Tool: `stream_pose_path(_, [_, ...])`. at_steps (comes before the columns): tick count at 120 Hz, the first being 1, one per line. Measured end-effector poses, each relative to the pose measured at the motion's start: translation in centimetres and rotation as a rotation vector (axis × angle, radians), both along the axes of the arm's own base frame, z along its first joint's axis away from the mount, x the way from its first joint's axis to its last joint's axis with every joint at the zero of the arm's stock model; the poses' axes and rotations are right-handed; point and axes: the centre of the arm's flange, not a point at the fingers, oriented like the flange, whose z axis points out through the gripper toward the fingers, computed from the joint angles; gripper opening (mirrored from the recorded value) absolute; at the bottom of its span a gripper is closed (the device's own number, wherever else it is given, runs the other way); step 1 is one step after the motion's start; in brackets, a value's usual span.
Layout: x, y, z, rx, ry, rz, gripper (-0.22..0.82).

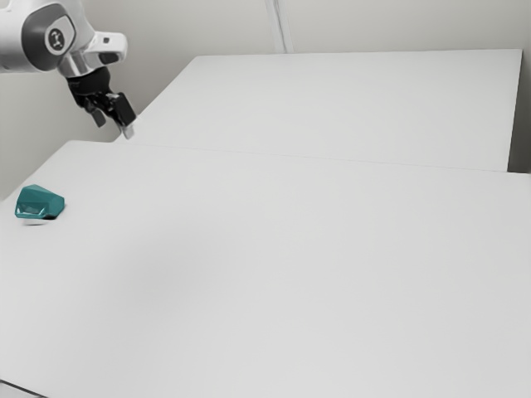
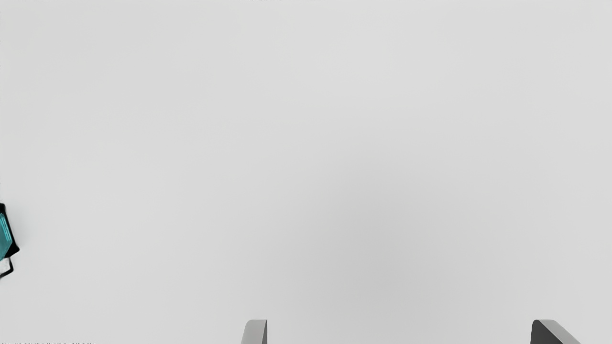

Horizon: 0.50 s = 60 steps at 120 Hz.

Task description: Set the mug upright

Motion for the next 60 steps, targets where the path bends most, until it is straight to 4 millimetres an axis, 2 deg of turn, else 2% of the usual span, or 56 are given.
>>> stream_pose_path(15, [0.0, 1.3, 0.5, -0.022, -0.018, 0.019, 0.60])
stream_pose_path(25, [0.6, 2.5, -0.6, -0.069, -0.014, 0.029, 0.60])
stream_pose_path(31, [0.7, 3.7, -1.0, -0.086, -0.015, 0.038, 0.60])
stream_pose_path(35, [0.8, 5.1, -1.2, -0.095, -0.018, 0.052, 0.60])
stream_pose_path(41, [0.4, 9.3, -1.3, -0.105, -0.029, 0.102, 0.60])
stream_pose_path(46, [-1.2, 14.9, -1.2, -0.113, -0.044, 0.179, 0.60])
stream_pose_path(53, [-4.8, 23.5, -1.3, -0.122, -0.065, 0.302, 0.60])
stream_pose_path(57, [-6.1, 27.1, -1.4, -0.125, -0.073, 0.343, 0.60])
stream_pose_path(60, [-6.3, 28.8, -1.5, -0.127, -0.078, 0.354, 0.60])
